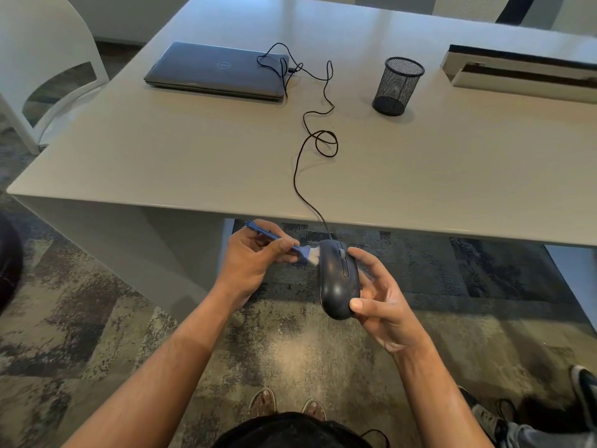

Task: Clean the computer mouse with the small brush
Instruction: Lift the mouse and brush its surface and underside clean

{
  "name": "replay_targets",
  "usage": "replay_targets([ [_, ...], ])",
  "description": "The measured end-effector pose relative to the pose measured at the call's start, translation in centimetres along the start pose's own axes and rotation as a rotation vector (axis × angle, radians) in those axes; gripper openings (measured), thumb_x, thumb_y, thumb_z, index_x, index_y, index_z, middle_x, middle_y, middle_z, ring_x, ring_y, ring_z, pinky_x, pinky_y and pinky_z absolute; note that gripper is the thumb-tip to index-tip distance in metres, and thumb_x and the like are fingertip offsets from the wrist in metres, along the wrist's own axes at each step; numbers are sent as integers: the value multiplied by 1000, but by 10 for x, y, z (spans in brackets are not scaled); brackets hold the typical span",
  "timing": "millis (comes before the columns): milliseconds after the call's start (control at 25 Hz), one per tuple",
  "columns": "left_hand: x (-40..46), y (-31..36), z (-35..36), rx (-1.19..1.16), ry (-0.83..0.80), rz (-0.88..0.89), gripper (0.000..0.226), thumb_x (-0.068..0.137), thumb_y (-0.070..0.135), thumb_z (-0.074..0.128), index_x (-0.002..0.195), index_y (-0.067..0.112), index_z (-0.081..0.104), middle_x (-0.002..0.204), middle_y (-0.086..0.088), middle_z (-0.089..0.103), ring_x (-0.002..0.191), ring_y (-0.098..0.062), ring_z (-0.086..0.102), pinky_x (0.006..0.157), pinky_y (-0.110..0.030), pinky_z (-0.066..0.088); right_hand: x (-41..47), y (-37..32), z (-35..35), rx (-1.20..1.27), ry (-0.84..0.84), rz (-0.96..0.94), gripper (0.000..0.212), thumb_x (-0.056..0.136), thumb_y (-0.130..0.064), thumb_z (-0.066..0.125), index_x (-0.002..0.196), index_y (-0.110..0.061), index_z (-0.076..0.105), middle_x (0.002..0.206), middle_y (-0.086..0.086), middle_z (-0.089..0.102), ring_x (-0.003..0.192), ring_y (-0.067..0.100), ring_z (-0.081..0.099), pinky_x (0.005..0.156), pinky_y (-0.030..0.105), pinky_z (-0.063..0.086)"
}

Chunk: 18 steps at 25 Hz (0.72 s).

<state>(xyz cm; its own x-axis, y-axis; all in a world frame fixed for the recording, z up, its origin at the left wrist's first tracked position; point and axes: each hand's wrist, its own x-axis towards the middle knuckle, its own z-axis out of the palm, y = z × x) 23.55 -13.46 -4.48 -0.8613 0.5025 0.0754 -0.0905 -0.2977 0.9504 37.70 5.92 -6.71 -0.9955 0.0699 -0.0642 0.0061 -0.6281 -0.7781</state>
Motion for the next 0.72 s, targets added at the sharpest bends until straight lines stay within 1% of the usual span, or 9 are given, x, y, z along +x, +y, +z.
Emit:
replay_targets([
  [120, -8, -1, 0, -24, -166, -1, 10, 81, 11, 74, 83, 21, 75, 85, -10, 78, 79, -23, 76, 68, -29, 63, -1, -3, -3, 0, 27, -15, 75, 62, 10, 72, 132, -17, 61, 132, 20, 62, 104, 34, 69, 84, 43, 60],
  [240, -14, -1, -2, -40, -295, -25, 7, 80, 21, 79, 85, 21, 75, 86, -11, 78, 76, -24, 75, 67, -28, 62, 0, -5, -5, -2, 37, -22, 75, 63, 10, 72, 132, -17, 62, 130, 18, 64, 103, 33, 70, 82, 41, 60],
  [280, -15, 0, -3, -49, -293, -38, 11, 78, 25, 81, 85, 20, 75, 86, -12, 77, 75, -24, 75, 67, -28, 62, 0, -5, -5, -4, 35, -17, 75, 63, 10, 72, 132, -17, 62, 130, 18, 63, 103, 33, 70, 82, 41, 60],
  [320, -16, 0, -4, -58, -258, -50, 14, 77, 28, 83, 85, 19, 75, 87, -12, 77, 75, -24, 75, 67, -28, 62, -1, -4, -6, -5, 30, -9, 75, 63, 10, 72, 132, -17, 61, 131, 18, 63, 103, 33, 70, 82, 42, 60],
  [440, -9, -3, -6, -86, -57, -52, 13, 75, 27, 82, 84, 20, 75, 87, -12, 77, 77, -22, 76, 66, -25, 61, -2, 0, -5, -2, 3, 12, 75, 65, 11, 71, 134, -17, 60, 134, 18, 61, 106, 33, 68, 84, 43, 60],
  [520, -3, -4, -4, -71, 37, -32, 14, 75, 23, 80, 86, 17, 73, 86, -11, 78, 78, -22, 77, 66, -23, 61, -2, 1, -4, 2, -12, 13, 75, 65, 11, 71, 134, -15, 59, 137, 19, 59, 110, 33, 67, 85, 43, 60],
  [640, 2, -4, 0, -50, 77, -17, 19, 75, 24, 80, 88, 14, 70, 85, -11, 78, 80, -24, 77, 67, -25, 61, -1, 1, -2, 1, -14, 15, 75, 65, 11, 71, 134, -16, 60, 136, 19, 60, 110, 33, 67, 85, 43, 60],
  [720, 0, -3, 1, -43, 24, -17, 15, 74, 27, 81, 85, 19, 74, 86, -10, 78, 80, -22, 76, 68, -25, 61, 0, -1, -2, -5, 7, 9, 75, 65, 9, 72, 134, -17, 60, 134, 19, 60, 107, 34, 67, 85, 44, 60],
])
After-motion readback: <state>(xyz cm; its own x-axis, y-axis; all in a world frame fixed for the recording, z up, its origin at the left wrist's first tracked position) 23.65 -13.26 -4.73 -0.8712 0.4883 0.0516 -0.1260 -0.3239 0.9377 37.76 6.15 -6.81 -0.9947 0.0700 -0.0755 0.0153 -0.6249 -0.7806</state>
